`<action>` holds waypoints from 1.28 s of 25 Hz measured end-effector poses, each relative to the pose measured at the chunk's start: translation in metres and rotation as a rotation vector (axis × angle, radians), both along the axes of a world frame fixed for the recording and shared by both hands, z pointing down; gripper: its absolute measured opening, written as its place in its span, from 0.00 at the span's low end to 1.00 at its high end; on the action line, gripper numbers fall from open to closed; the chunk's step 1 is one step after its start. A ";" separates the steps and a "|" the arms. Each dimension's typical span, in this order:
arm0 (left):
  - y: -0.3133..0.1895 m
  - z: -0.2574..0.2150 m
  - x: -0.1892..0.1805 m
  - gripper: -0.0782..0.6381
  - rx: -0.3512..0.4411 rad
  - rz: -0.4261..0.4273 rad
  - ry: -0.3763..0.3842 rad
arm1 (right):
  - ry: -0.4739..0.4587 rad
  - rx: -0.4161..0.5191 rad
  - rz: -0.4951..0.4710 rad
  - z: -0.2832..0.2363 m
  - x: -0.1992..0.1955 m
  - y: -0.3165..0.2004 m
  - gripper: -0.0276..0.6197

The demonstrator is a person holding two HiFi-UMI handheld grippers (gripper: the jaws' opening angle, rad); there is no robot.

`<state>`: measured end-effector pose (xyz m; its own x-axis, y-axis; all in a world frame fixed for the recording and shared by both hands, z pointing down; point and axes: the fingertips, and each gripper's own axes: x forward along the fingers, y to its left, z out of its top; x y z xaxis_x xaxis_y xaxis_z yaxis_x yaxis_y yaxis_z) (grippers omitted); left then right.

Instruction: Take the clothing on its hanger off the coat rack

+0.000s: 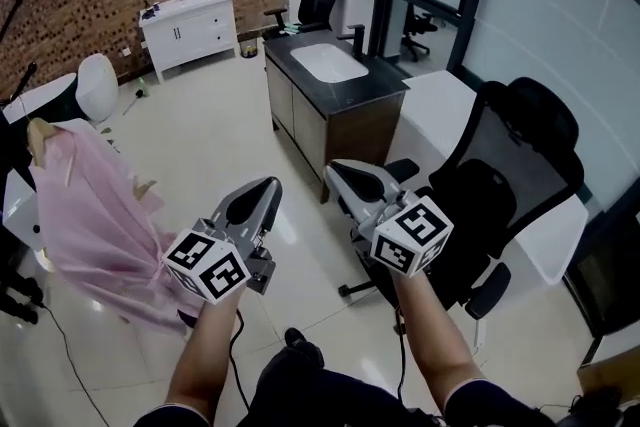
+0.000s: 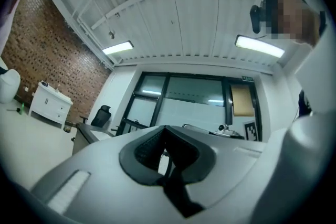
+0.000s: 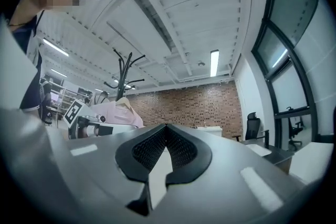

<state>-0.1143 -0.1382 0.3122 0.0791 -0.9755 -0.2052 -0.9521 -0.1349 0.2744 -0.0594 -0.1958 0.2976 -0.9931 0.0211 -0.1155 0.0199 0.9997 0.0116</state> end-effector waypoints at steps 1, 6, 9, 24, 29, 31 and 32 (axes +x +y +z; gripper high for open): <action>-0.003 -0.001 -0.015 0.13 0.008 -0.023 0.000 | -0.001 0.009 -0.024 -0.002 -0.016 -0.004 0.04; -0.006 -0.004 -0.093 0.13 0.014 -0.147 0.000 | -0.015 0.023 -0.146 -0.008 -0.102 -0.015 0.04; 0.004 -0.009 -0.134 0.13 0.012 -0.239 -0.014 | -0.030 0.032 -0.231 -0.013 -0.149 -0.012 0.04; 0.059 -0.029 -0.285 0.13 0.027 -0.688 -0.051 | -0.103 0.075 -0.692 -0.034 -0.340 0.042 0.04; 0.064 -0.029 -0.321 0.13 0.022 -0.851 -0.053 | -0.115 0.065 -0.854 -0.036 -0.395 0.050 0.05; 0.071 -0.030 -0.332 0.13 0.014 -0.902 -0.050 | -0.113 0.061 -0.905 -0.038 -0.414 0.058 0.04; 0.075 -0.031 -0.337 0.13 0.010 -0.929 -0.049 | -0.114 0.061 -0.932 -0.039 -0.423 0.063 0.04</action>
